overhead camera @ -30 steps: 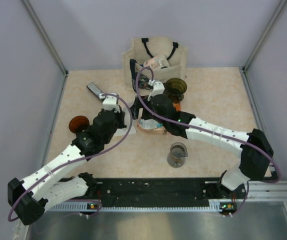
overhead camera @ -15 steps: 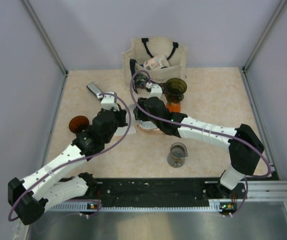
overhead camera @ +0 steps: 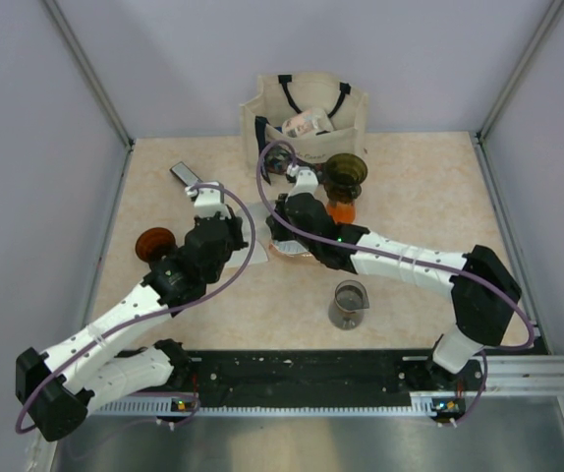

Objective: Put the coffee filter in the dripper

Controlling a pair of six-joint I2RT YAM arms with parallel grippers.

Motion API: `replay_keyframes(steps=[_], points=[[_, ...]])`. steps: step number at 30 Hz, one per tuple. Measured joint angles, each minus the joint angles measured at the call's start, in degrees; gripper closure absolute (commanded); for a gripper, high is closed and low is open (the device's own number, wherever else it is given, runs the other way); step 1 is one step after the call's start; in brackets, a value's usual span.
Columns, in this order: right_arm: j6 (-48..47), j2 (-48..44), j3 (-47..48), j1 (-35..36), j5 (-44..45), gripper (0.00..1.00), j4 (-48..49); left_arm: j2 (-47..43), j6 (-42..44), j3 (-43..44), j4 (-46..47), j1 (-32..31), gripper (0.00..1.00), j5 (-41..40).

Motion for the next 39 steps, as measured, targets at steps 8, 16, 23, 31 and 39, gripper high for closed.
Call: replay_keyframes(steps=[8,16,23,31,39], points=[[-2.78,-1.4,-1.27,0.09,-3.17,1.0,-0.83,0.0,-0.68,0.0,-1.9,-0.26,1.0,-1.07],[-5.86,-1.53,-1.36,-0.13,-4.22,1.0,-4.02,-0.74,1.25,-0.26,-1.49,-0.15,0.22,6.27],[-9.9,-3.45,2.12,-2.49,-5.01,1.0,-11.87,-9.92,2.56,-3.87,1.33,-0.15,0.01,19.47],[-18.49,-10.6,11.08,-14.88,-11.34,1.0,-23.61,-17.92,1.66,-6.6,1.99,-0.15,0.01,18.64],[-27.52,-10.47,22.99,-28.02,-18.34,1.0,-35.8,-13.77,-0.74,-7.56,0.68,-0.09,0.01,10.05]])
